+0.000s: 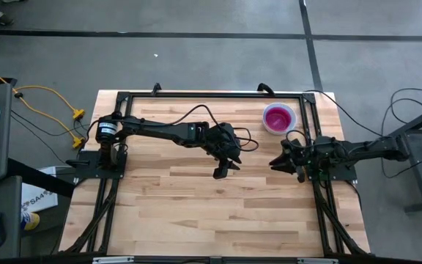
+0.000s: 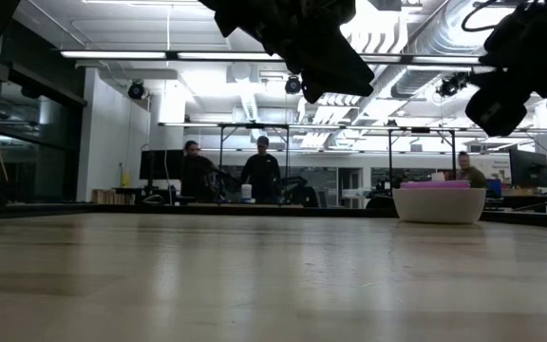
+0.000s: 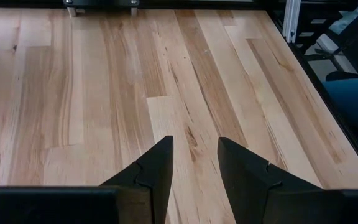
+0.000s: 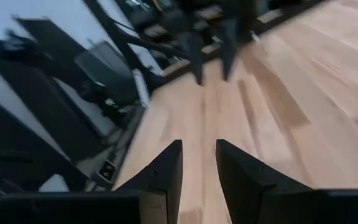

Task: Nest bowls inside each other
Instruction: Return to Home Position

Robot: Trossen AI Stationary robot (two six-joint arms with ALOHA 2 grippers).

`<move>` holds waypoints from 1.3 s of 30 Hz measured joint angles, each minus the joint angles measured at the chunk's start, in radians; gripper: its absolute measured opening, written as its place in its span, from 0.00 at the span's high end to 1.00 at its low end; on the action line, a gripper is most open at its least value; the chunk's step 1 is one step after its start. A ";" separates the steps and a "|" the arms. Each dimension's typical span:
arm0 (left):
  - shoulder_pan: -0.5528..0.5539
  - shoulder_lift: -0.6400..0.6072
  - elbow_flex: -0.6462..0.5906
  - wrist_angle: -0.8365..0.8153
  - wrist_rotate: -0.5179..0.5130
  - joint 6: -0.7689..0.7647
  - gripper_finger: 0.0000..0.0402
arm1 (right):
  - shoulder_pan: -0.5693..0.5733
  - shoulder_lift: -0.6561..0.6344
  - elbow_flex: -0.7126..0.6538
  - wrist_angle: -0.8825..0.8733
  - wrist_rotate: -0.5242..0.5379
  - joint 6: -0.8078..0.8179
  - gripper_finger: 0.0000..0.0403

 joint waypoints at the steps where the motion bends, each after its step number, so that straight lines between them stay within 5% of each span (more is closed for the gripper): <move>1: 0.000 0.000 0.000 0.000 0.000 0.000 0.68 | 0.008 0.000 -0.015 0.039 -0.002 -0.005 0.77; 21: 0.000 0.000 0.000 0.000 0.000 0.000 0.68 | 0.131 0.000 -0.100 0.206 -0.065 -0.072 0.77; 29: 0.000 0.000 0.000 0.000 0.000 0.000 0.68 | 0.137 -0.052 -0.101 0.127 -0.103 -0.086 0.77; 39: 0.000 0.000 0.000 0.000 0.000 0.000 0.68 | 0.145 -0.151 -0.102 0.041 -0.018 -0.119 0.77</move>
